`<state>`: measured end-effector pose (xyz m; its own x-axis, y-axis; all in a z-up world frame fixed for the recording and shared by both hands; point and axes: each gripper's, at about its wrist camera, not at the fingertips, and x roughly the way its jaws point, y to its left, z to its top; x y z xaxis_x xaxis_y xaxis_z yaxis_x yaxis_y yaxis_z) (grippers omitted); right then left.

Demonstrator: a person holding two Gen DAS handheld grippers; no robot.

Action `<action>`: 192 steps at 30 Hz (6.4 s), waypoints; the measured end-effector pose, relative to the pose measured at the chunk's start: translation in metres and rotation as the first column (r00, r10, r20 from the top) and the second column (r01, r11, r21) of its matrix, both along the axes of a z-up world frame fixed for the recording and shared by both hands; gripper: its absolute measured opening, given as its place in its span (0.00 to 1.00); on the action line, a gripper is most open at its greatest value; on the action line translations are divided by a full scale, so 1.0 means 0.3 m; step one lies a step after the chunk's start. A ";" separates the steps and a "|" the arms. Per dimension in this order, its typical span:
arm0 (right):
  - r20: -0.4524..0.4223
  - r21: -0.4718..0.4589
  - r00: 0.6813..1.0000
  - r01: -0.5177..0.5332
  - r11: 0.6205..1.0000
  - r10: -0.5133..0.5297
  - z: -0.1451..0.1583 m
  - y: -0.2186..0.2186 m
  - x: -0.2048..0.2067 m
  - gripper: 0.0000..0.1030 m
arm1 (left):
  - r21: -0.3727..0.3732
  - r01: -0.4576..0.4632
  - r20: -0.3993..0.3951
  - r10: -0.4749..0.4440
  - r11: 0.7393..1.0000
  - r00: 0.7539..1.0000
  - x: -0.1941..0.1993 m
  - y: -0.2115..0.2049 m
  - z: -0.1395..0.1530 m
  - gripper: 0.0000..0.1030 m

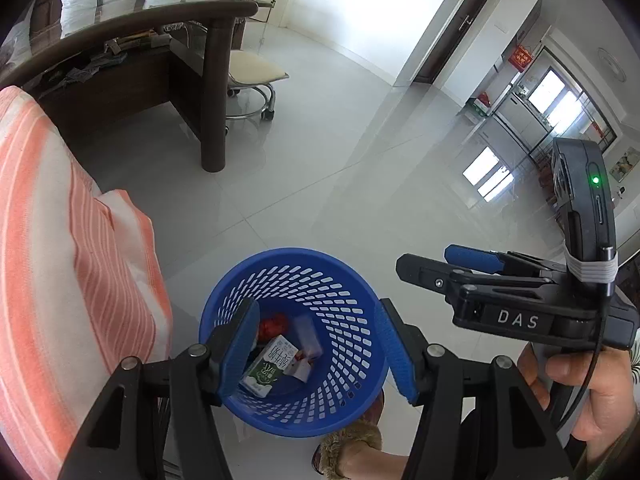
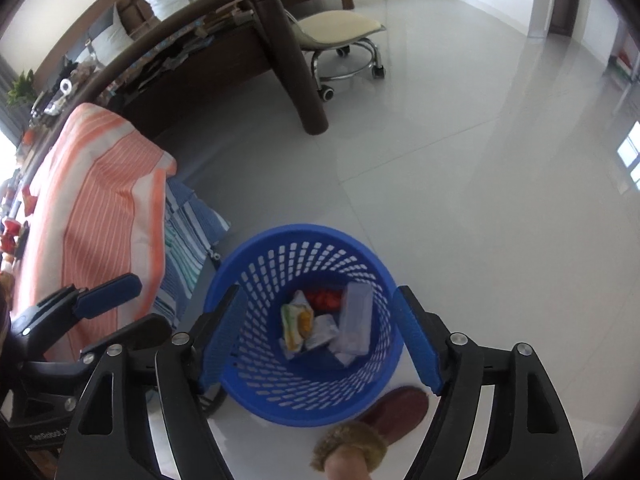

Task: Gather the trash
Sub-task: 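Carry box and wrappers to the blue wastebasket and release both, then return both tools to the table and grasp the orange-white bag with the left tool, then grasp the gold foil packet with the right tool while the left tool holds the bag, then carry bag and gold packet to the blue wastebasket and release both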

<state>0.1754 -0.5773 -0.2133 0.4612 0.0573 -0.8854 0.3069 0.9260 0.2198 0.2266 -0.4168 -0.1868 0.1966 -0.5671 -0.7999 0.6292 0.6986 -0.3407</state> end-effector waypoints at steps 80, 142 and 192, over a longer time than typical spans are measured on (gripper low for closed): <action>0.255 -0.267 0.720 -0.589 0.763 0.646 0.133 1.248 -0.088 0.91 | 0.157 -0.617 0.262 0.570 0.771 0.779 0.045 1.467 0.141 0.68; 0.089 -0.070 0.834 -0.540 0.839 0.544 0.187 1.221 0.015 0.69 | 0.094 -0.473 0.146 0.457 0.876 0.877 -0.198 1.386 0.162 0.42; 0.102 -0.131 0.960 -0.246 0.960 0.259 0.258 0.358 -0.090 0.44 | 0.051 -0.001 0.151 -0.007 0.999 0.989 -0.211 0.307 0.277 0.41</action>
<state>0.1483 -0.4700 -0.1360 0.5459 0.0852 -0.8335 0.0383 0.9912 0.1265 0.1631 -0.3246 -0.1038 0.3156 -0.5272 -0.7890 0.6726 0.7108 -0.2060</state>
